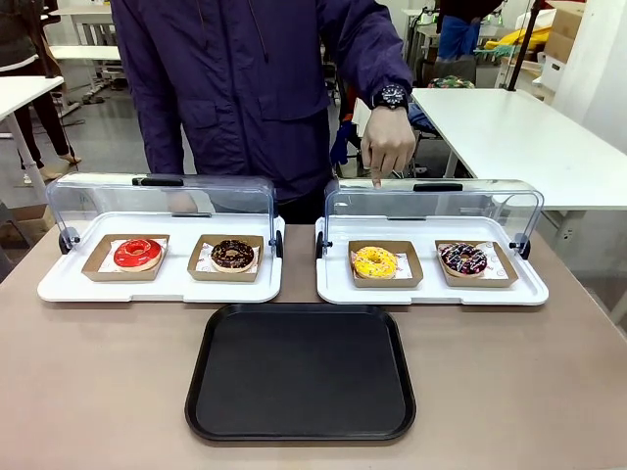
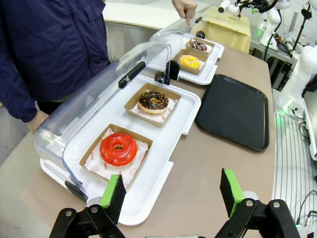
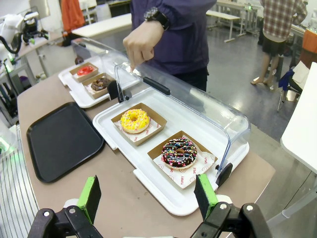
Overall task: Move the third donut from the left to the tray.
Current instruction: Pick up the Paper togo box containing the Donut indicated by the person and place it on the Handle tray.
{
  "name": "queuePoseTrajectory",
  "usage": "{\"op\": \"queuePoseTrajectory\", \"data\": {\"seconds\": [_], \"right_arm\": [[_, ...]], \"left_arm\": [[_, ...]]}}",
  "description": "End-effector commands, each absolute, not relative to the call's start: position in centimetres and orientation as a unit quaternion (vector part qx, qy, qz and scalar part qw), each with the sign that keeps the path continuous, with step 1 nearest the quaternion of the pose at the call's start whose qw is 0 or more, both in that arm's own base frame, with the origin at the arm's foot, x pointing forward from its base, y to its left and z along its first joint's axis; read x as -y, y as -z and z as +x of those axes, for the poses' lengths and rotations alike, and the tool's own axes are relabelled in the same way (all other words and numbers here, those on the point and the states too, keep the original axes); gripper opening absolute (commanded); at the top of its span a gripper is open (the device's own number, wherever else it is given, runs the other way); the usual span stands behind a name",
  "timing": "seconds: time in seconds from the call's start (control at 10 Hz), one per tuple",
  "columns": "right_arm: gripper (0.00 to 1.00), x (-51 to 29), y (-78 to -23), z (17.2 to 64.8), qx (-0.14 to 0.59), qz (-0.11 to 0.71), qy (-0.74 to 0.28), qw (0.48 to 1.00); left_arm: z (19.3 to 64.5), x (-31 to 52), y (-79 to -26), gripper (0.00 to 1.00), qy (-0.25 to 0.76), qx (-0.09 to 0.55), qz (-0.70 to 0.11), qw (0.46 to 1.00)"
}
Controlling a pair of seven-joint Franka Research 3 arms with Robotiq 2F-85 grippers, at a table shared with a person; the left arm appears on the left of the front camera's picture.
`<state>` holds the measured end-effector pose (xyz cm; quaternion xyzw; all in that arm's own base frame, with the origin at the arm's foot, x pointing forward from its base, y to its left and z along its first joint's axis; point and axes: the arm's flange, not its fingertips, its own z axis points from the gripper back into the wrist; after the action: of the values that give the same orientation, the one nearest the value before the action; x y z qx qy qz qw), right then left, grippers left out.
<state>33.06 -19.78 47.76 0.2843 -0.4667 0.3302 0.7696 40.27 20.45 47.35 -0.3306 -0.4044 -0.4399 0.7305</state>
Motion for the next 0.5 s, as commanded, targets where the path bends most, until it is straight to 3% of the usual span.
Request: {"op": "queuePoseTrajectory", "data": {"seconds": [0.0,0.4], "right_arm": [[1.0,19.8,-47.9,33.4,0.481,0.281,-0.335,0.76],[1.0,20.3,-49.6,34.6,0.45,0.269,-0.342,0.78]], "left_arm": [[40.2,-20.5,-47.6,1.0,0.445,0.407,-0.332,0.725],[40.2,-20.5,-47.6,1.0,0.445,0.407,-0.332,0.725]]}}
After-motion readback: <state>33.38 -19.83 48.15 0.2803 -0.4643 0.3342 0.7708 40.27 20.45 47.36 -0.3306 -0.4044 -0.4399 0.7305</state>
